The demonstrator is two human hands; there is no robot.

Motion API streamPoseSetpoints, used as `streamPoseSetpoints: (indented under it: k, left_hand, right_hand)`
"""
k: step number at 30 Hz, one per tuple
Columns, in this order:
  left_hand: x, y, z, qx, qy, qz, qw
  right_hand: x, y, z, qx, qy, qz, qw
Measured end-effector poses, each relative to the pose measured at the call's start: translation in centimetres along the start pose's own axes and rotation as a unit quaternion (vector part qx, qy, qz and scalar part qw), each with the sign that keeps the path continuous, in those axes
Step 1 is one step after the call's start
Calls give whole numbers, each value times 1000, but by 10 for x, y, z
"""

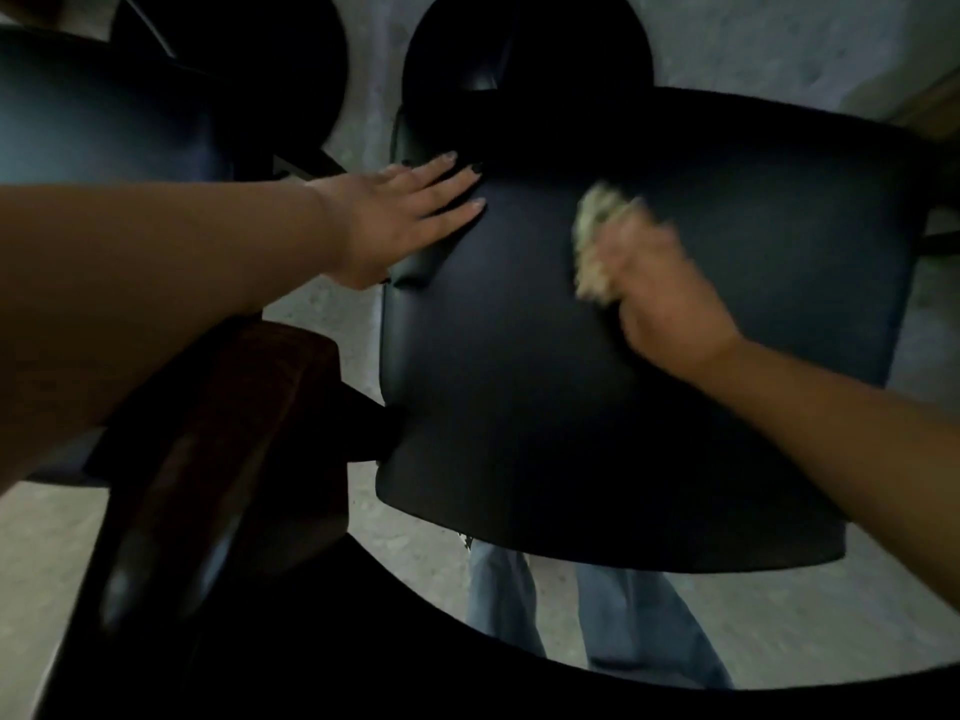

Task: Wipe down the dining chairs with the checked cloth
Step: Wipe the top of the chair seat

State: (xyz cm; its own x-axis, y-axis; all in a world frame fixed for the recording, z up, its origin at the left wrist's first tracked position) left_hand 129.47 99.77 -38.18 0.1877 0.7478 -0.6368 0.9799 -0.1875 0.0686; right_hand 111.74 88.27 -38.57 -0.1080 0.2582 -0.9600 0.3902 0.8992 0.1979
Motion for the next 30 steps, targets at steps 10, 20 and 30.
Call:
streamPoseSetpoints:
  k: [10,20,30]
  left_hand:
    - [-20,-23,12,4,62,-26,998]
    - [-35,-47,16,-99,115,-108,983]
    - [-26,-80,23,-271,68,-274,920]
  right_hand:
    - [77,184,-170,-405,83,-122,902]
    - [-5,-22,-17,202,-60,-14,978]
    - [48,85,-110,-487,59,-102,865]
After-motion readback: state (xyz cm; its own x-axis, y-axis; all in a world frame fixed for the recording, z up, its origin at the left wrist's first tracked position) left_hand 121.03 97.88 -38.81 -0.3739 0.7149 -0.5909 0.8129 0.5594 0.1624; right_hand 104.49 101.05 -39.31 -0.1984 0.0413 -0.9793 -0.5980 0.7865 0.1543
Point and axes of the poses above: each hand's wrist, its own z-axis towards the middle knuckle, its own x-axis out of the palm, y = z × x, the point moved 10 cm from there along z, towards the middle knuckle, and after that the axes turned 8 degrees about -z, right-handed, at the moved point
